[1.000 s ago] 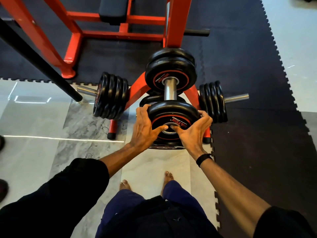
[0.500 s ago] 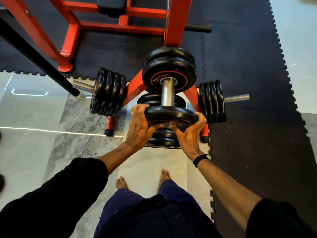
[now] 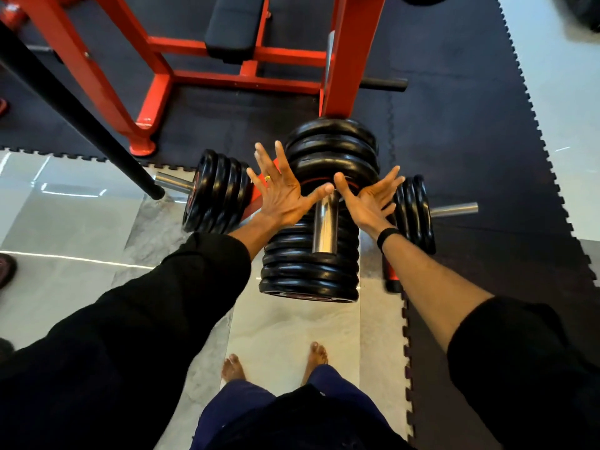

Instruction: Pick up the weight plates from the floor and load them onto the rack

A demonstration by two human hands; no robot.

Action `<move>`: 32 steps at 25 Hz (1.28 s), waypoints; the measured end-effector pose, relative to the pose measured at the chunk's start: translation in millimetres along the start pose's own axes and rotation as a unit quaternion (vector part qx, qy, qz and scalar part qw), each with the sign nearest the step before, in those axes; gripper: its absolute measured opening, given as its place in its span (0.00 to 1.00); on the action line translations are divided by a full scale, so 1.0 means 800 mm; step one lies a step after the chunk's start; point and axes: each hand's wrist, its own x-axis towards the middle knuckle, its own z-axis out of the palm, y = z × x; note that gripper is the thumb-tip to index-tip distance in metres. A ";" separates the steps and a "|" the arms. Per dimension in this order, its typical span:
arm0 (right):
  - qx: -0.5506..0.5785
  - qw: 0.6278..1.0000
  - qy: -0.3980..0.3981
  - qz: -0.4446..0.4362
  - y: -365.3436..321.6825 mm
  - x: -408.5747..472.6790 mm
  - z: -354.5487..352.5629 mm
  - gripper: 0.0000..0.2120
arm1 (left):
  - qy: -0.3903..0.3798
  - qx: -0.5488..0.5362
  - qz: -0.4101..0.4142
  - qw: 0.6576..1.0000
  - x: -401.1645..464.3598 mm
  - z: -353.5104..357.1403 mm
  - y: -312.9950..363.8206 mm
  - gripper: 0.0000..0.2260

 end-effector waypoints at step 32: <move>-0.298 0.733 -0.518 -0.326 -0.207 -0.392 0.505 0.21 | 0.207 -0.179 -0.486 0.830 -0.533 -0.288 -0.399 0.26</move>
